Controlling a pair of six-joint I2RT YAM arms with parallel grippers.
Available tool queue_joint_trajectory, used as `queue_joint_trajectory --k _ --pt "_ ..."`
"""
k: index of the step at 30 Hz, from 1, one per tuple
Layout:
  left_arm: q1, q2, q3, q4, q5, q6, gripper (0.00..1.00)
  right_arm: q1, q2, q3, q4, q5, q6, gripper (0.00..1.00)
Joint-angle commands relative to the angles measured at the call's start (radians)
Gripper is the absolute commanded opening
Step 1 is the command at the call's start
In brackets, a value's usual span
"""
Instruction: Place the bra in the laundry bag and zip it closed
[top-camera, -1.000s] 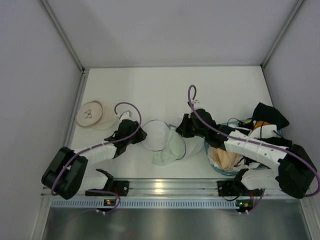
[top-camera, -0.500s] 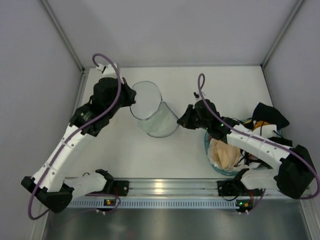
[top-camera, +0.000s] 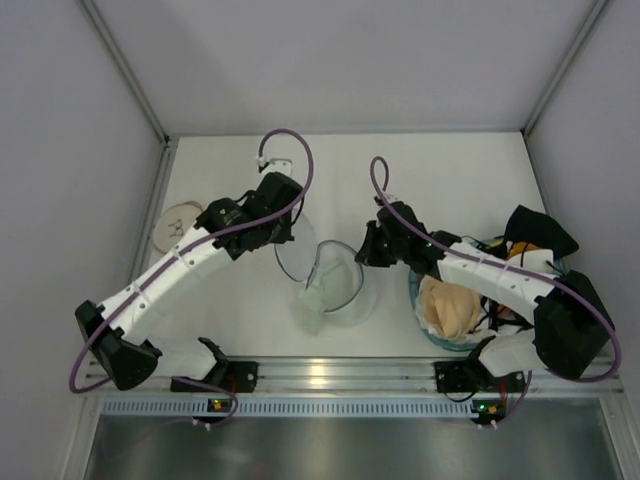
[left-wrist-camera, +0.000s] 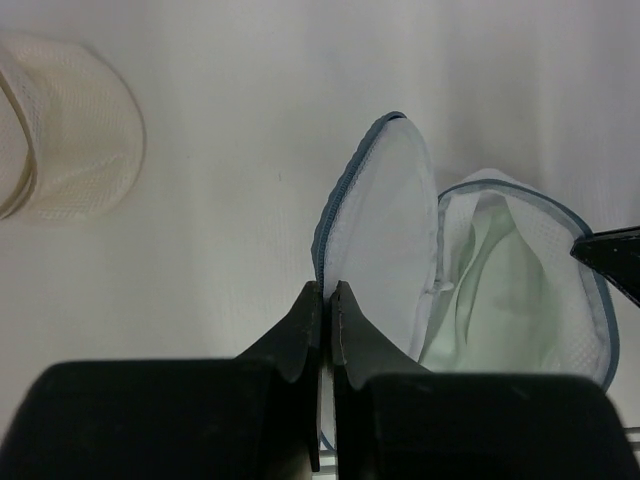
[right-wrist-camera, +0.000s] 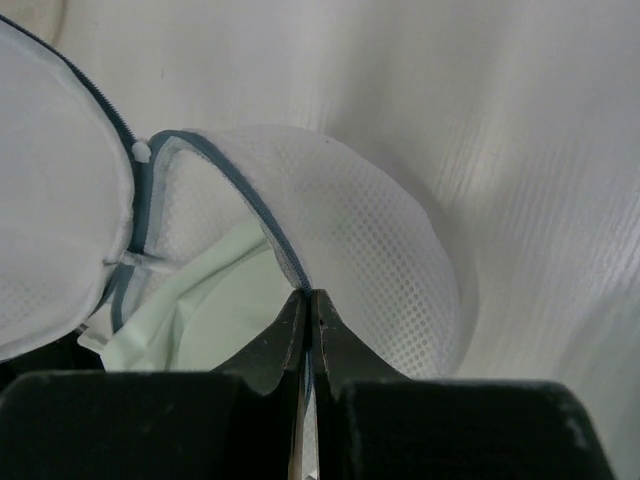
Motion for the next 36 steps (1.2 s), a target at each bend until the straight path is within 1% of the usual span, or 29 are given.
queue_joint_trajectory --k 1,3,4,5,8,11,12,13,14,16,17,18,19,20,21,22,24,25,27,29,31,32,34,36 --pt "-0.003 -0.089 0.003 0.001 -0.042 -0.081 0.00 -0.020 0.005 0.099 -0.034 0.017 -0.101 0.00" --pt "-0.003 -0.118 -0.008 0.034 -0.034 -0.107 0.00 -0.037 0.017 0.138 -0.078 0.010 -0.135 0.08" --pt "-0.003 -0.128 -0.012 0.042 -0.042 -0.142 0.00 -0.039 0.017 0.177 -0.092 0.004 -0.182 0.14" --pt "-0.003 -0.135 -0.018 0.053 -0.045 -0.156 0.00 -0.039 0.014 0.199 -0.112 0.006 -0.198 0.31" --pt "-0.006 -0.175 -0.043 0.097 -0.060 -0.207 0.00 -0.039 -0.044 0.241 -0.152 -0.004 -0.216 0.59" --pt "-0.014 -0.204 -0.086 0.145 -0.088 -0.262 0.00 -0.025 -0.179 0.196 -0.125 -0.030 -0.170 0.70" --pt "-0.015 -0.209 -0.100 0.168 -0.091 -0.278 0.00 -0.016 -0.251 0.142 -0.103 -0.058 -0.141 0.72" --pt "-0.015 -0.212 -0.112 0.185 -0.100 -0.314 0.00 -0.002 -0.280 0.112 -0.076 -0.067 -0.120 0.74" --pt "-0.015 -0.220 -0.135 0.195 -0.103 -0.328 0.00 0.040 -0.308 0.083 -0.038 -0.069 -0.098 0.77" --pt "-0.017 -0.220 -0.147 0.214 -0.108 -0.364 0.00 0.107 -0.340 0.020 -0.010 -0.009 -0.052 0.79" --pt "-0.017 -0.217 -0.152 0.212 -0.119 -0.371 0.00 0.193 -0.337 0.006 0.007 0.025 -0.035 0.81" --pt "-0.017 -0.220 -0.156 0.212 -0.129 -0.391 0.00 0.240 -0.312 -0.017 0.018 0.083 0.003 0.81" --pt "-0.017 -0.221 -0.161 0.212 -0.145 -0.399 0.00 0.315 -0.292 -0.025 0.030 0.103 0.026 0.81" --pt "-0.017 -0.227 -0.167 0.211 -0.190 -0.404 0.00 0.350 -0.272 -0.028 0.046 0.124 0.040 0.80" --pt "-0.017 -0.234 -0.182 0.211 -0.212 -0.407 0.00 0.386 -0.224 -0.017 0.046 0.202 0.067 0.80" --pt "-0.017 -0.238 -0.189 0.209 -0.231 -0.414 0.00 0.462 -0.203 -0.002 0.035 0.245 0.075 0.80" --pt "-0.017 -0.257 -0.201 0.209 -0.277 -0.413 0.00 0.533 -0.137 0.058 -0.008 0.354 0.100 0.81" --pt "-0.017 -0.263 -0.206 0.209 -0.287 -0.413 0.00 0.591 -0.115 0.075 -0.016 0.374 0.107 0.82" --pt "-0.017 -0.283 -0.213 0.209 -0.295 -0.414 0.00 0.630 -0.057 0.115 -0.025 0.402 0.111 0.83" --pt "-0.017 -0.299 -0.216 0.209 -0.286 -0.416 0.00 0.642 -0.017 0.116 -0.016 0.425 0.114 0.83" --pt "-0.017 -0.307 -0.225 0.209 -0.284 -0.422 0.00 0.644 -0.005 0.093 0.056 0.438 0.104 0.83" --pt "-0.017 -0.318 -0.229 0.209 -0.284 -0.425 0.00 0.642 0.017 0.093 0.061 0.441 0.104 0.83" --pt "-0.017 -0.326 -0.233 0.209 -0.274 -0.445 0.00 0.645 0.037 0.103 0.076 0.493 0.095 0.83" --pt "-0.017 -0.338 -0.235 0.209 -0.274 -0.469 0.00 0.645 0.063 0.071 0.117 0.560 0.089 0.83"
